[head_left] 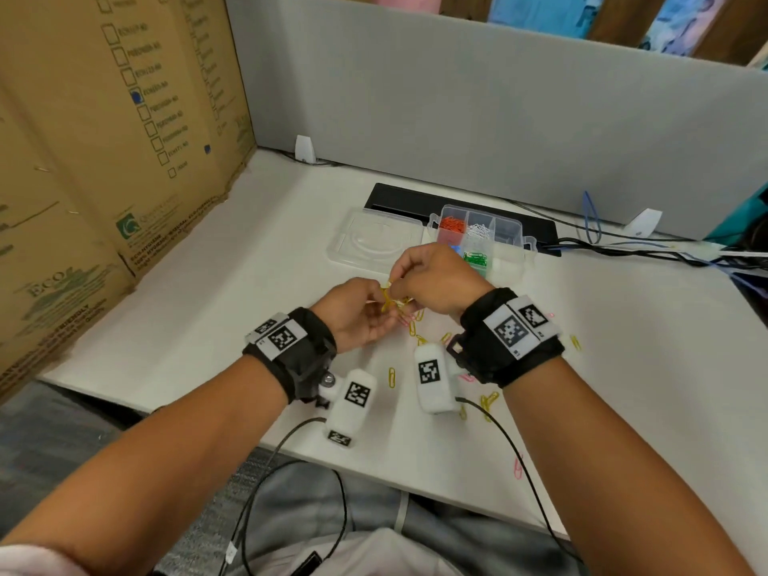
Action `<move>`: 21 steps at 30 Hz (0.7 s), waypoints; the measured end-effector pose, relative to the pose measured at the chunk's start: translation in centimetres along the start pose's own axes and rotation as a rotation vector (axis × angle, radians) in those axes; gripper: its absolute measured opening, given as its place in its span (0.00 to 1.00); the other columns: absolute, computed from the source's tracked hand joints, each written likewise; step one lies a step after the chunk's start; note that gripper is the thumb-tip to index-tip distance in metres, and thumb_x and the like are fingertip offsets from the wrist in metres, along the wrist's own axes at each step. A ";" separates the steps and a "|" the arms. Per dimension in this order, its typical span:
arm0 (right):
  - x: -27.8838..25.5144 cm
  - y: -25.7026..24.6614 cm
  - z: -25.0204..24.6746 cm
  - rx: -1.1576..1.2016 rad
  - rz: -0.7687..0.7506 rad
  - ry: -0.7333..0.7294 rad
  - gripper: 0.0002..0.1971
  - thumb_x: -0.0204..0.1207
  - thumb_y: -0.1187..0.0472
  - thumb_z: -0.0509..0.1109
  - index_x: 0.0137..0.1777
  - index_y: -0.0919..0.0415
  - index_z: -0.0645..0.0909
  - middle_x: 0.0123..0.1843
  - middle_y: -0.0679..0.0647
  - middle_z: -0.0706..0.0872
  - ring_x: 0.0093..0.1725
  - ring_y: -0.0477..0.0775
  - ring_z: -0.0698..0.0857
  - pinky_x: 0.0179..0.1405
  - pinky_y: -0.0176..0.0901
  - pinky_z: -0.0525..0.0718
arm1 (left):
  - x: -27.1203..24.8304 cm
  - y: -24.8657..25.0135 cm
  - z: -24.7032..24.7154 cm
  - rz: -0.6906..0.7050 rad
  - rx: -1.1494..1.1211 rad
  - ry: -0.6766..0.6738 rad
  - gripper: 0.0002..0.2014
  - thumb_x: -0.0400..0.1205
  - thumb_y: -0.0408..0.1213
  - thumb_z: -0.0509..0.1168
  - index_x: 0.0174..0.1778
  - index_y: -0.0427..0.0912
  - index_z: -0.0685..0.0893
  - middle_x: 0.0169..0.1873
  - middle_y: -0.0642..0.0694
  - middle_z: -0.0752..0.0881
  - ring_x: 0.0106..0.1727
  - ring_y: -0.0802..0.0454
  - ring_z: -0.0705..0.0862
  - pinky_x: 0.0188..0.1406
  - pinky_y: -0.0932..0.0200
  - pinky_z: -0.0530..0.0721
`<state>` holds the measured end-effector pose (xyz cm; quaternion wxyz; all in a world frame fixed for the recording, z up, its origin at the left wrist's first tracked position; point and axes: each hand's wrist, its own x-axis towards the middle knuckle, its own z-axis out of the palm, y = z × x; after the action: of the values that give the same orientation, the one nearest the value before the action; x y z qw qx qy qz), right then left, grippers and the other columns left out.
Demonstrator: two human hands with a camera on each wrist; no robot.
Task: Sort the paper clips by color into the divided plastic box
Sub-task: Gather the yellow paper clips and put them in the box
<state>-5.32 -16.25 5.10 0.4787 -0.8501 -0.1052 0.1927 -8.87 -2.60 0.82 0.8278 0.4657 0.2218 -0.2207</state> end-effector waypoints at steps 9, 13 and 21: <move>1.8 1.8 -1.9 -0.355 0.080 0.166 0.07 0.76 0.59 0.77 0.52 0.61 0.88 0.53 0.52 0.88 0.51 0.55 0.88 0.52 0.49 0.89 | 2.5 1.0 -1.3 -0.025 0.053 0.092 0.16 0.86 0.44 0.57 0.31 0.46 0.68 0.21 0.52 0.63 0.16 0.57 0.59 0.10 0.67 0.55; 2.5 4.0 -2.3 -0.723 0.183 -0.039 0.25 0.72 0.59 0.79 0.70 0.59 0.82 0.70 0.55 0.81 0.68 0.57 0.81 0.63 0.43 0.79 | 2.5 2.4 -2.3 0.173 0.712 0.194 0.11 0.81 0.45 0.71 0.36 0.45 0.83 0.22 0.54 0.71 0.22 0.57 0.66 0.19 0.65 0.62; 4.6 4.3 -1.8 -0.776 0.052 -0.065 0.20 0.70 0.61 0.79 0.64 0.54 0.88 0.63 0.49 0.88 0.60 0.49 0.84 0.58 0.41 0.83 | 5.0 3.0 0.9 0.316 1.512 0.044 0.17 0.68 0.48 0.82 0.50 0.50 0.91 0.44 0.56 0.87 0.45 0.57 0.83 0.44 0.64 0.79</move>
<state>-0.39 -18.21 1.21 0.1128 -0.9638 -0.1639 0.1775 -2.97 -2.78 0.37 0.3016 0.9349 -0.0422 -0.1822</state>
